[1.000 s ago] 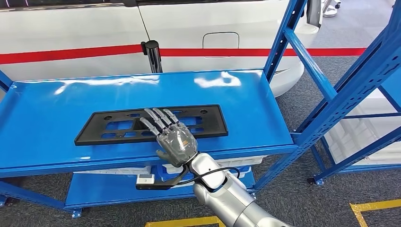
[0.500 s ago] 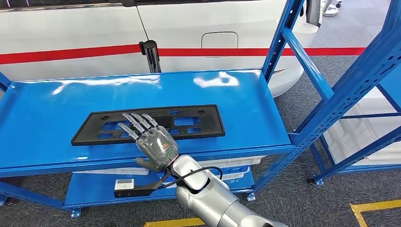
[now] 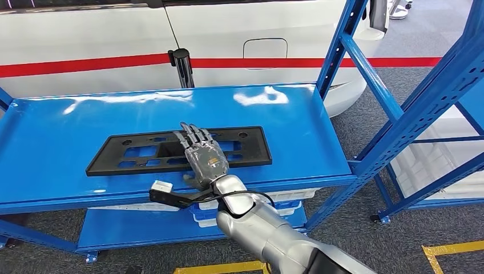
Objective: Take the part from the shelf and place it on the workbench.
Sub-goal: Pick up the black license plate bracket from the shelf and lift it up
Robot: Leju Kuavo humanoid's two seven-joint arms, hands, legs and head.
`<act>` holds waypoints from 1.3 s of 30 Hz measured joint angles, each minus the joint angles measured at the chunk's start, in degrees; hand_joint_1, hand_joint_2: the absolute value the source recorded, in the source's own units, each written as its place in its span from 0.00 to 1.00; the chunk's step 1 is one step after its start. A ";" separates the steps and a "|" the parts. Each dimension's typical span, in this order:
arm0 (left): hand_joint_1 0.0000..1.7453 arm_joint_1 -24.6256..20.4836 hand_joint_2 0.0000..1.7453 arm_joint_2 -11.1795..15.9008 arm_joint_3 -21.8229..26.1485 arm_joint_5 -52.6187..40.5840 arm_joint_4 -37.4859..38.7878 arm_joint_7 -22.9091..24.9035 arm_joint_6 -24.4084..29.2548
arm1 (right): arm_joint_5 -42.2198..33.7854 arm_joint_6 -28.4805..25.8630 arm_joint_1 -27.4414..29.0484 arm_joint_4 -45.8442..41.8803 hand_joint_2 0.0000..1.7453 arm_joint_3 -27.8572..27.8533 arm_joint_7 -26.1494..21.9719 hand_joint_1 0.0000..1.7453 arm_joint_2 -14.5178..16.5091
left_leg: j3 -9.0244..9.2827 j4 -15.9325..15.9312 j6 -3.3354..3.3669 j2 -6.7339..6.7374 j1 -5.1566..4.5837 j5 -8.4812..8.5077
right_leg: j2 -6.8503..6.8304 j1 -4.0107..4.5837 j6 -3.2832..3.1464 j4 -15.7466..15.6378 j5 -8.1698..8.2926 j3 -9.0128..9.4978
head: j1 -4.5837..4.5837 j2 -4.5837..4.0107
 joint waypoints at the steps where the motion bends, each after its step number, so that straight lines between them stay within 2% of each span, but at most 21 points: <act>1: 0.00 -0.01 0.00 -0.01 0.00 -0.02 0.00 0.05 0.01 | -0.20 -0.01 -0.42 1.04 1.00 0.43 0.58 0.00 0.00 | 0.00 0.00 0.00 0.00 0.00 0.00 | 0.00 0.00 0.00 0.00 0.00 0.00 | 0.01 0.00; 8: 0.00 -0.13 0.00 -0.03 0.00 -0.54 0.00 0.24 -0.01 | -0.64 0.13 -2.85 6.00 1.00 2.24 3.98 0.00 -0.01 | 0.02 0.00 0.00 -0.02 0.00 0.00 | -0.01 0.00 0.00 0.00 0.00 0.01 | -0.01 0.00; 14: 0.00 -0.23 0.00 -0.04 0.00 -1.04 0.00 0.25 -0.01 | -1.26 0.06 -4.13 9.02 1.00 2.29 4.45 0.02 -0.02 | 0.12 0.00 0.00 -0.02 0.00 0.00 | -0.01 0.00 0.00 -0.01 0.00 0.10 | 0.01 0.00; 15: 0.00 -0.25 0.00 -0.04 0.00 -1.04 0.00 0.25 -0.01 | -1.30 0.06 -4.27 9.32 1.00 2.29 4.45 0.22 -0.02 | 0.15 0.00 0.00 -0.02 0.00 0.00 | -0.01 0.00 0.00 -0.01 0.00 0.12 | 0.01 0.00; 18: 0.00 -0.29 0.00 -0.04 0.00 -1.06 0.00 0.25 -0.01 | -1.33 0.05 -4.56 10.14 1.00 2.29 4.45 0.89 -0.02 | 0.20 0.00 0.00 -0.02 0.00 0.00 | -0.01 0.00 0.00 -0.01 0.00 0.18 | 0.01 0.00; 19: 0.00 -0.30 0.00 -0.04 0.00 -1.08 0.00 0.25 -0.01 | -1.37 0.05 -4.59 10.40 1.00 2.29 4.45 0.94 -0.02 | 0.21 0.00 0.00 -0.02 0.00 0.00 | 0.00 0.00 0.00 -0.01 0.00 0.19 | 0.01 0.00; 34: 0.00 -0.33 0.00 -0.18 0.38 -2.09 0.00 0.73 0.17 | -1.48 -3.37 -4.32 12.62 1.00 0.14 2.00 0.99 -0.02 | 0.20 0.00 0.00 -0.02 0.00 0.00 | -0.01 0.00 0.00 -0.01 -0.01 0.19 | -0.01 0.00; 39: 0.00 -0.32 0.00 -0.20 0.56 -2.26 0.00 0.78 0.40 | -5.16 -5.12 -4.27 12.36 1.00 -3.18 -3.02 1.00 -0.01 | 0.20 0.00 0.00 -0.01 0.01 0.00 | 0.00 0.00 0.00 0.00 0.00 0.21 | 0.01 0.00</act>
